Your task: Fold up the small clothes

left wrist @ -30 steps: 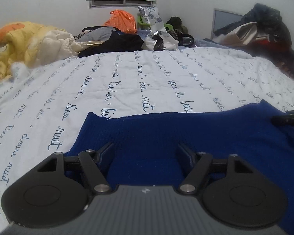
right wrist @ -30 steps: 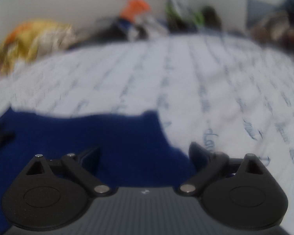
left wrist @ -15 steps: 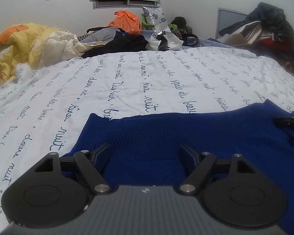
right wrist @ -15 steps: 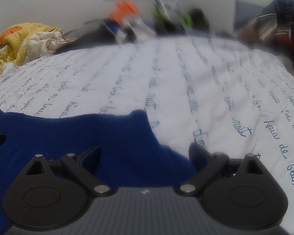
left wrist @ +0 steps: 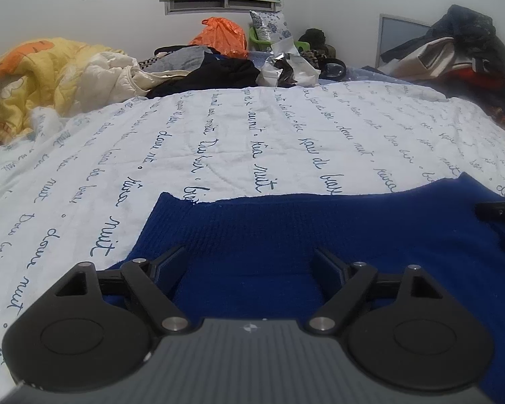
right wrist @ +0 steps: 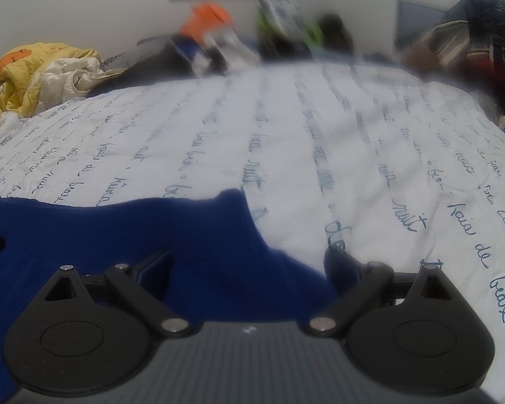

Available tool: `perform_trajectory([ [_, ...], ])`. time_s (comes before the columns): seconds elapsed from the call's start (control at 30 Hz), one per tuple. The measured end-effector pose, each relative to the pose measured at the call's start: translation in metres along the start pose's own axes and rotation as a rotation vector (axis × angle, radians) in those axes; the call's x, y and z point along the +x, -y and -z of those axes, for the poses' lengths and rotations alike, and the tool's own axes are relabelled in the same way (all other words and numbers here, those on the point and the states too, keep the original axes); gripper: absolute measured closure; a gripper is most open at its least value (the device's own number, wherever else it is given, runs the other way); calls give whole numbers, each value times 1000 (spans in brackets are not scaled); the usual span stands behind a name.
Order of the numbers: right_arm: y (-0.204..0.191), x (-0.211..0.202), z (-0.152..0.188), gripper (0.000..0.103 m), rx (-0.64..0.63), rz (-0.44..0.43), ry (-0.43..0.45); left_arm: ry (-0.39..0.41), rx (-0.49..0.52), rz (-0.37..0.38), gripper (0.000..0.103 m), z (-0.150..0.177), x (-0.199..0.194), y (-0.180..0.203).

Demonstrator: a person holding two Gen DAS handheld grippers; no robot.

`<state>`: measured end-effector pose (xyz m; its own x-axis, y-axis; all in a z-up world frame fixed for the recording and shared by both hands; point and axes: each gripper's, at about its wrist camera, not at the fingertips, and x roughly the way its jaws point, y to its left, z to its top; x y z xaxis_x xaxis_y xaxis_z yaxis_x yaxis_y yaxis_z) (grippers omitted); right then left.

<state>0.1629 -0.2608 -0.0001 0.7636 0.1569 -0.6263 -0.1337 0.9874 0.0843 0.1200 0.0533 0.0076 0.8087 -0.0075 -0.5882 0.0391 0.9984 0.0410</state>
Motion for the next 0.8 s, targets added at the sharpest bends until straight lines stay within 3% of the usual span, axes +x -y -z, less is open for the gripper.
perform_trajectory([
  [0.23,1,0,0,6,7,-3,0,-8,-19,8,18,-1,1,-3],
  [0.3,0,-6,0,6,8,28,7,-6,-21,6,18,-1,0,-3],
  [0.37,-4,-25,0,6,21,88,66,-6,-19,5,18,-1,0,-3],
  [0.43,-12,-46,-2,5,25,26,131,-6,-22,7,18,-1,1,-2],
  [0.53,-39,-51,-4,6,-109,-83,90,-6,-22,7,18,-1,0,-2],
  [0.6,-50,-36,7,6,-189,-76,15,-6,-22,6,18,-1,0,-1],
  [0.63,-47,-23,17,0,-186,-72,-30,-6,-22,6,18,-1,0,-1],
  [0.7,-26,-24,20,0,-71,-135,4,-8,-23,7,17,-2,0,-1],
  [0.8,-36,-21,20,0,-124,-99,-4,-17,-20,-16,13,-3,-1,0],
])
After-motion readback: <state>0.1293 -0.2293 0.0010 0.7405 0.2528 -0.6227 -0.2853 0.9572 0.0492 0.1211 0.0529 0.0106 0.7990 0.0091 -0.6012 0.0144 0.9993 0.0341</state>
